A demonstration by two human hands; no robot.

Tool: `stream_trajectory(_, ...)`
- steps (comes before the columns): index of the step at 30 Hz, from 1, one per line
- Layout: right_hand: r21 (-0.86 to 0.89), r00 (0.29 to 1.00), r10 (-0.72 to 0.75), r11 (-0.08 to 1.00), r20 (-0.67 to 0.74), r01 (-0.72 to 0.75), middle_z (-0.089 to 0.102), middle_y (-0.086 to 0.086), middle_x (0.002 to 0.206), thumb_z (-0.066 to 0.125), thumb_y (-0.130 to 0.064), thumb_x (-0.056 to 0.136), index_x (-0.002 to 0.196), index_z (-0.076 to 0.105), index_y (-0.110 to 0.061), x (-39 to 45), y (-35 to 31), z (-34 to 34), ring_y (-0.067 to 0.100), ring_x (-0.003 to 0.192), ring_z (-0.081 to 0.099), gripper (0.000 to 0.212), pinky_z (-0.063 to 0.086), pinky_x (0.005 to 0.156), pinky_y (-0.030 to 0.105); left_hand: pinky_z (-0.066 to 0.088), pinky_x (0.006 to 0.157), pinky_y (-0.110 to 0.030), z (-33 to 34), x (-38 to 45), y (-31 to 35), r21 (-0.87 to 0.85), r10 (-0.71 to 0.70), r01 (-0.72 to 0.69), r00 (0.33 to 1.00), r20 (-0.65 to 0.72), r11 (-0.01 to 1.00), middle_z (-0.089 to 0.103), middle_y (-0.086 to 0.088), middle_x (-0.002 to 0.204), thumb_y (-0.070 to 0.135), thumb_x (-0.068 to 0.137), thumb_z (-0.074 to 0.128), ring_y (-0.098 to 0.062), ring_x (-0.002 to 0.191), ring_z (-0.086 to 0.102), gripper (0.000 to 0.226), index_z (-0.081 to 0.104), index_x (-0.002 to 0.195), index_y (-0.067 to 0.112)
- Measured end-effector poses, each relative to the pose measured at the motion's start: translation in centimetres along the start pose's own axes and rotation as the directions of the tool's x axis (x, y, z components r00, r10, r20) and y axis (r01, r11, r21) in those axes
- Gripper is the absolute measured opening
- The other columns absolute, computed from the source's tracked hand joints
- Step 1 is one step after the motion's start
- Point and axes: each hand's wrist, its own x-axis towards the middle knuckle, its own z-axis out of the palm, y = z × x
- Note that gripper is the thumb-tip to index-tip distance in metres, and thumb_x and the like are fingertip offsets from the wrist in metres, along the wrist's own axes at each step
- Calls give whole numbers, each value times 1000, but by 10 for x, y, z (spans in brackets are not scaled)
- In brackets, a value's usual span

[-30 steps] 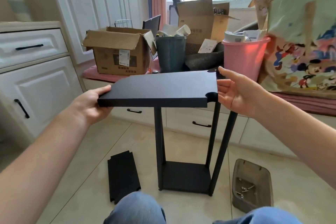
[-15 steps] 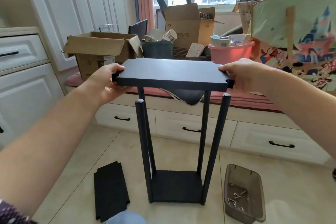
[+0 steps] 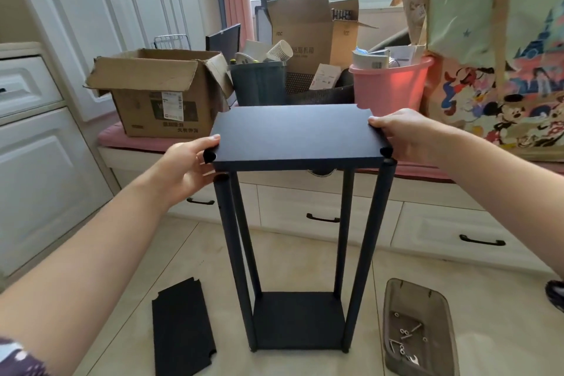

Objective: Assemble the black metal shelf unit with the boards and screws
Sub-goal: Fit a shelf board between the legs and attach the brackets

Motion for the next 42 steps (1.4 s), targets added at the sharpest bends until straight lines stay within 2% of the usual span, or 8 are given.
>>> stream_trajectory(2,-18,1000,-20,1000,6,20,53,7,82,61,-29,96,91,59,-10,4,3,0,21,67,55,20,47,46,27,63,75,-37,1,3,-5,-13,9,-9,1000,-2,1000,77,-6,92,26,95,67,-23,86,77,25,64,114,10)
stream_trajectory(7,-36,998,1,999,-55,-3,52,5,78,60,-34,97,94,56,-9,15,12,2,16,55,52,25,40,37,19,63,75,-37,8,7,-15,-59,-1,0,1000,-18,998,71,-12,113,25,95,66,-24,94,76,32,57,122,9)
stream_trajectory(17,15,990,-12,1000,-140,15,57,3,67,62,-41,95,81,57,-12,32,23,7,6,30,52,33,39,32,15,63,71,-34,14,9,-20,-49,-29,27,999,-45,998,75,-10,99,27,97,65,-23,86,76,27,58,117,10)
stream_trajectory(23,30,994,-11,999,-107,14,55,0,81,61,-36,96,89,61,-15,38,31,8,12,65,51,22,41,34,12,63,70,-32,16,11,-30,15,-33,34,998,-56,999,78,-6,89,25,98,63,-19,79,77,25,62,115,6)
stream_trajectory(30,111,993,-11,994,-113,23,56,-5,73,64,-35,94,80,58,-19,33,39,10,6,63,55,22,38,33,10,59,86,-38,17,5,-37,-5,-24,24,994,-103,1000,75,-9,92,22,97,64,-22,84,74,19,64,107,6)
stream_trajectory(34,127,988,-19,991,-151,38,57,-6,78,63,-35,94,83,58,-20,28,42,12,4,60,58,19,37,34,10,60,68,-31,22,1,-42,1,6,-6,991,-134,1000,75,-3,84,22,97,62,-17,72,73,14,64,103,9)
stream_trajectory(39,132,984,-128,981,-126,144,59,-12,89,48,-23,100,111,59,-34,24,44,14,-5,55,58,20,33,32,8,56,68,-31,25,-4,-45,8,49,-48,990,-135,999,68,-2,102,23,96,57,-18,85,67,26,63,121,18)
stream_trajectory(42,152,983,-154,974,-104,168,64,-11,97,46,-20,99,118,59,-34,20,45,15,-7,55,61,27,43,40,14,56,69,-31,23,-7,-47,7,5,-5,994,-107,1000,67,-5,95,27,94,56,-19,80,68,22,62,112,16)
